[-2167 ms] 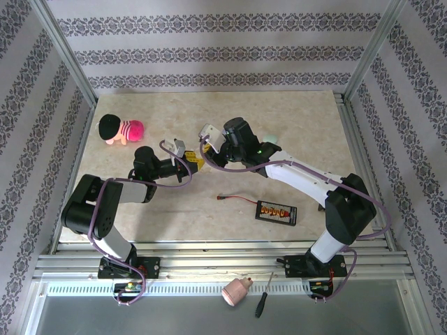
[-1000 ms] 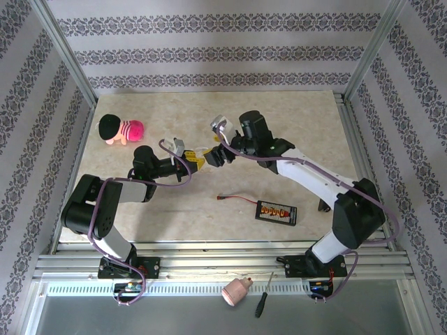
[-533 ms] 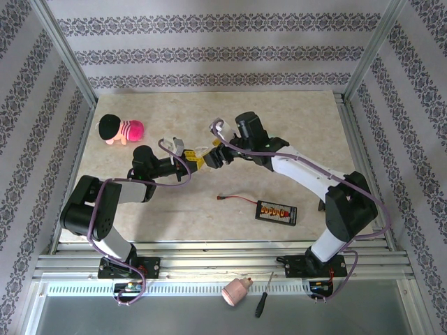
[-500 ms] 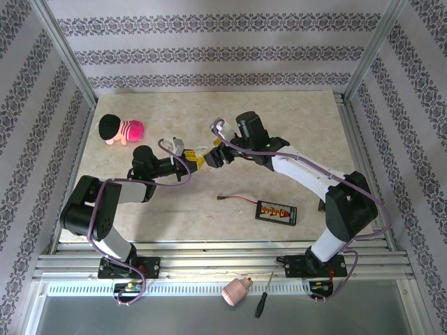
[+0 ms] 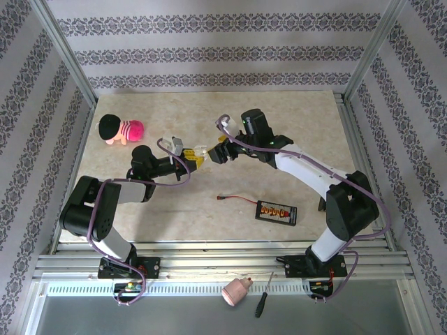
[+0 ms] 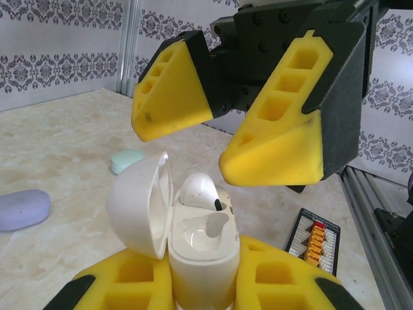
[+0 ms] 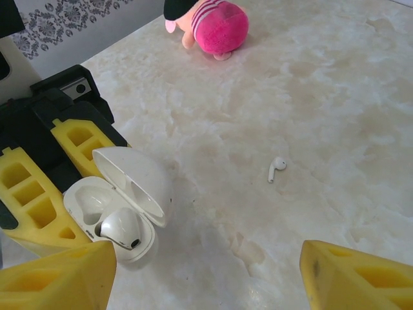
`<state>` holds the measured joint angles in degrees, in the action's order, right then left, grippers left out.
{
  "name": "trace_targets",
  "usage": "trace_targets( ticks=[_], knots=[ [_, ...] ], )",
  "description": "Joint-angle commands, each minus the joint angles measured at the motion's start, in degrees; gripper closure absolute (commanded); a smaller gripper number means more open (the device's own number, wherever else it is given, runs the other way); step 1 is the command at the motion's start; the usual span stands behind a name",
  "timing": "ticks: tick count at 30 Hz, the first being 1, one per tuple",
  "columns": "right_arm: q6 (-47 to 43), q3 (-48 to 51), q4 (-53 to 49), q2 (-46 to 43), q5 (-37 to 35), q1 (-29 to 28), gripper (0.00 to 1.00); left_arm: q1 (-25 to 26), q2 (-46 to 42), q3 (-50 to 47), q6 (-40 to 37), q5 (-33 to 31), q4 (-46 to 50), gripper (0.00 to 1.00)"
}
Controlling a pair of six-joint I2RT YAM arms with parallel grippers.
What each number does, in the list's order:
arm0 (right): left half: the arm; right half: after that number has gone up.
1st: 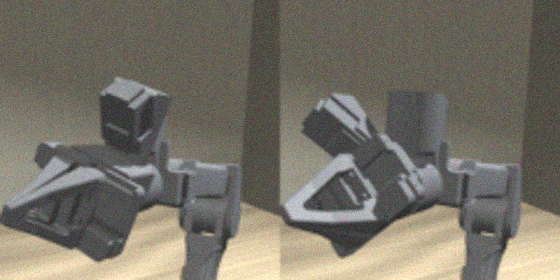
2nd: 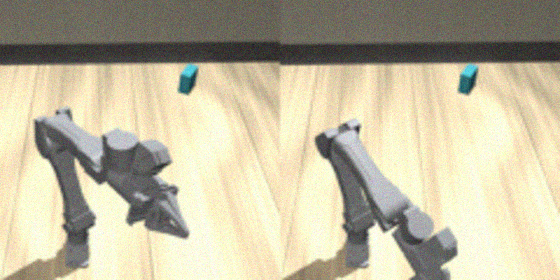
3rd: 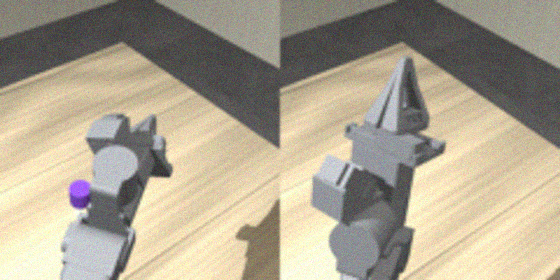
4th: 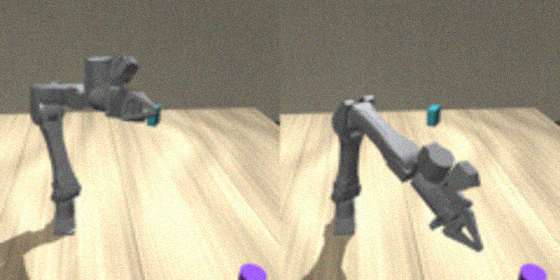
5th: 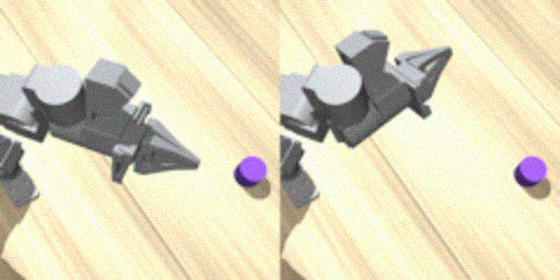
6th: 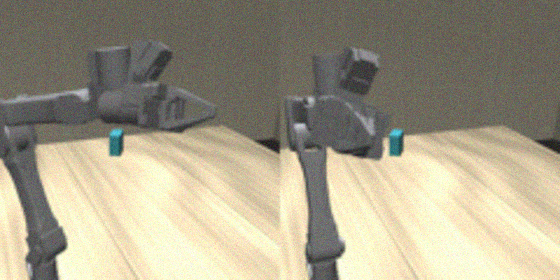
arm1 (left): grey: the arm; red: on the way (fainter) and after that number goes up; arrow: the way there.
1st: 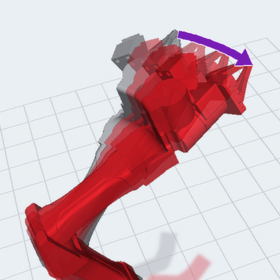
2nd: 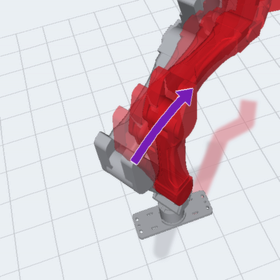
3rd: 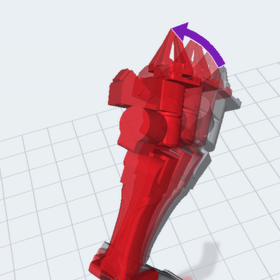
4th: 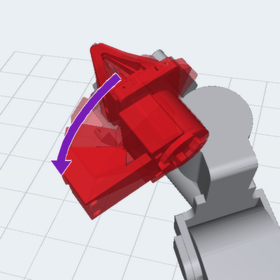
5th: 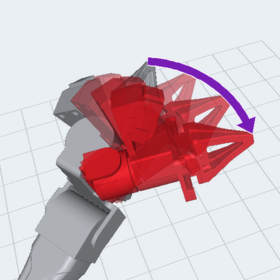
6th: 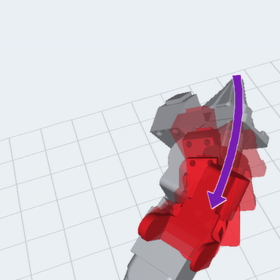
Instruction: Insert wireless bluetooth earbuds into charging case
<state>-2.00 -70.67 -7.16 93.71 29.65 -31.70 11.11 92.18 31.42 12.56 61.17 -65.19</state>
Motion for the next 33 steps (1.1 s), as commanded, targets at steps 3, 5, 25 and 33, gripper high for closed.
trace_targets(
  ticks=[3,5,25,33],
  knots=[
    [5.8,3.1,6.4,-3.5,2.5,1.5,0.25,-2.8,-1.7,-0.5,0.3,-1.8,-2.7,0.91],
    [8.6,3.4,7.3,-3.0,0.2,1.7,0.25,-4.2,-2.3,-1.0,-0.1,-2.7,-2.1,0.91],
    [9.0,-27.2,-9.5,32.1,-24.4,-8.0,0.43,-16.2,-14.4,-2.5,-8.2,-23.4,24.7,0.89],
    [9.3,-42.6,-17.4,43.5,-28.8,-9.3,0.56,-18.6,-15.4,-2.2,-7.6,-31.8,30.8,0.89]
  ],
)
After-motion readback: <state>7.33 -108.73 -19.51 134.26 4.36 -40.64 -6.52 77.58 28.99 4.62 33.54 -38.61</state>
